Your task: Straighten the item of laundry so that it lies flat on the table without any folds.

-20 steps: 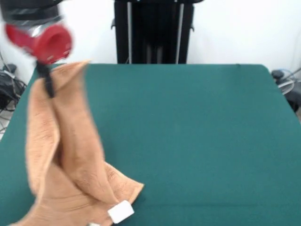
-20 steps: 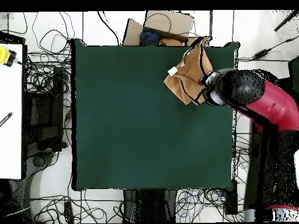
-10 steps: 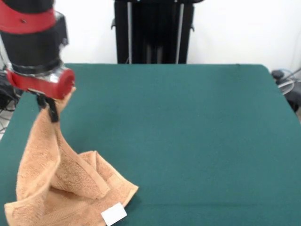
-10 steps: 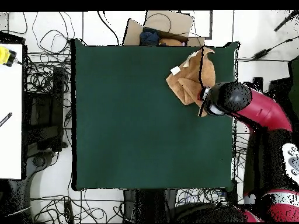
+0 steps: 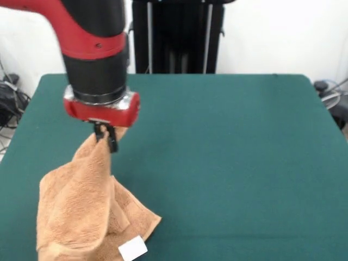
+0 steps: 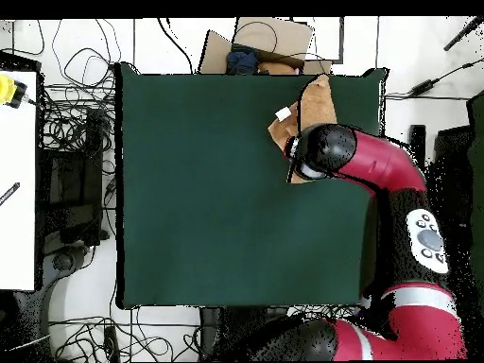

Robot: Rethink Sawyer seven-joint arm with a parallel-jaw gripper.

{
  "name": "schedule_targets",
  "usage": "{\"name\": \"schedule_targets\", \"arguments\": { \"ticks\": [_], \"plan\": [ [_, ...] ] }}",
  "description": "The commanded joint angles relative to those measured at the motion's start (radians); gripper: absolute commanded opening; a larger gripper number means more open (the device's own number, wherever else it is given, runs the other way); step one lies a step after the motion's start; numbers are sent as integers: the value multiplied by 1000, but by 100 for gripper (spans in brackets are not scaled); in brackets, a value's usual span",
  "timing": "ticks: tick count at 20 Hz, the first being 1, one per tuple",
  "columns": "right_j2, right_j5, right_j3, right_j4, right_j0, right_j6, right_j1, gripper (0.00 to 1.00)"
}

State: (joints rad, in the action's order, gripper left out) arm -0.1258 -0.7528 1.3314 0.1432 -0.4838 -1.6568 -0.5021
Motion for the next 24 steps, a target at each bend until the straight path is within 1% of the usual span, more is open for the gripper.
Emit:
{"name": "schedule_targets", "arguments": {
  "ticks": [1, 3, 4, 5, 11, 14, 16, 18, 21, 24],
  "plan": [
    [29, -44, 248, -24, 43, -176, -100, 0],
    [68, 35, 388, -43, 55, -248, -191, 0],
    [75, 70, 432, -48, 55, -259, -218, 0],
    [78, 76, 459, -63, 54, -266, -232, 0],
    [69, 91, 492, -108, 70, -273, -224, 0],
    [82, 77, 510, -136, 111, -308, -244, 0],
    [84, 62, 535, -176, 141, -333, -268, 0],
    [79, 82, 563, -220, 169, -359, -272, 0],
    [81, 118, 579, -263, 216, -390, -254, 0],
    [92, 154, 613, -308, 267, -431, -258, 0]
  ]
}}
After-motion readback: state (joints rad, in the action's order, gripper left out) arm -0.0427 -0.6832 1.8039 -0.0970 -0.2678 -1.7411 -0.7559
